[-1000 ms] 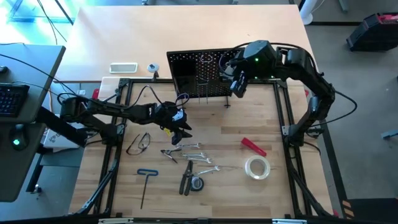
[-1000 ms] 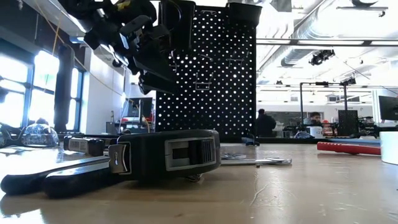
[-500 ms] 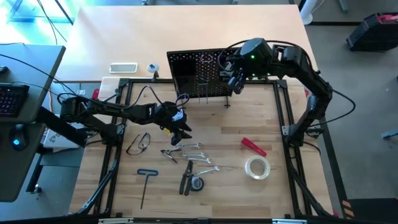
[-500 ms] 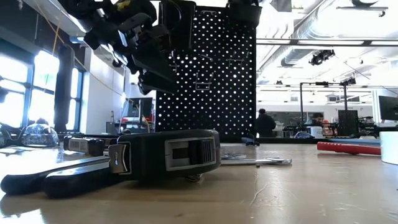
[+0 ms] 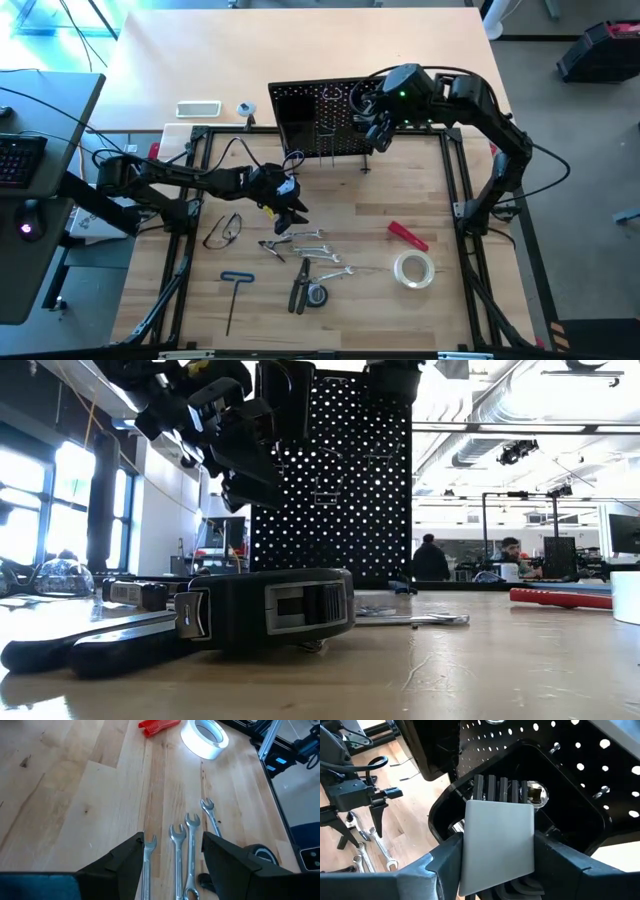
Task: Hang tools onto peg board
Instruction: Put the gray hex key set into the black bin on the pegboard, then hang the black spring clamp on the pegboard
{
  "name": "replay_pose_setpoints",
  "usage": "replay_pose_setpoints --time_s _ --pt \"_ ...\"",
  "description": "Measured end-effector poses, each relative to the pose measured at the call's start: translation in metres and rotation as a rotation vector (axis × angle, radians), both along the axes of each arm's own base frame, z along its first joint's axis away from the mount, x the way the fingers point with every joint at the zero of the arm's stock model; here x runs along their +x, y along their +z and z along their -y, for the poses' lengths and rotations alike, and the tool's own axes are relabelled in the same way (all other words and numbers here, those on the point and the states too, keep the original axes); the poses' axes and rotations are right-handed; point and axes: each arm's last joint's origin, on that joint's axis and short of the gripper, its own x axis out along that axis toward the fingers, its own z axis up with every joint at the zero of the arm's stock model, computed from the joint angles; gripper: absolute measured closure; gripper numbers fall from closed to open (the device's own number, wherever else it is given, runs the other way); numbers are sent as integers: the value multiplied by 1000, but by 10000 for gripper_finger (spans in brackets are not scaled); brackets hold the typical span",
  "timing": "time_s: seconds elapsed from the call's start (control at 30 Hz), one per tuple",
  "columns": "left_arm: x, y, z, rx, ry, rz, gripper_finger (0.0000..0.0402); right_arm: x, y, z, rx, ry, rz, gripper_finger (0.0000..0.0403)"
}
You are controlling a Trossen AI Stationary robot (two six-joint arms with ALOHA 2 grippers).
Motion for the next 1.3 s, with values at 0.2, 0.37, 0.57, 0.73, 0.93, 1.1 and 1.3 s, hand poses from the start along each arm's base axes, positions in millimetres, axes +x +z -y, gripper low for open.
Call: replay_pose_setpoints --time_s 0.2,0.37,0.57,0.73,0.93,1.1,1.3 --pt "0 0 0 5 -4 1 209 0 0 0 -1 1 0 160" --pt "0 0 0 5 -4 1 209 0 0 0 -10 11 -5 154" --pt "0 0 0 -6 -14 0 209 -3 8 -1 -36 24 37 153" --pt "-1 1 1 -8 -13 2 209 -13 19 -4 -62 29 91 153" --pt "-5 8 0 -7 -9 14 209 -29 33 -13 -87 47 153 153" --pt "-15 12 2 -2 -17 -30 209 -47 44 -28 -101 89 204 153" --pt "-33 12 6 6 -45 -154 209 -67 53 -52 -69 188 242 153"
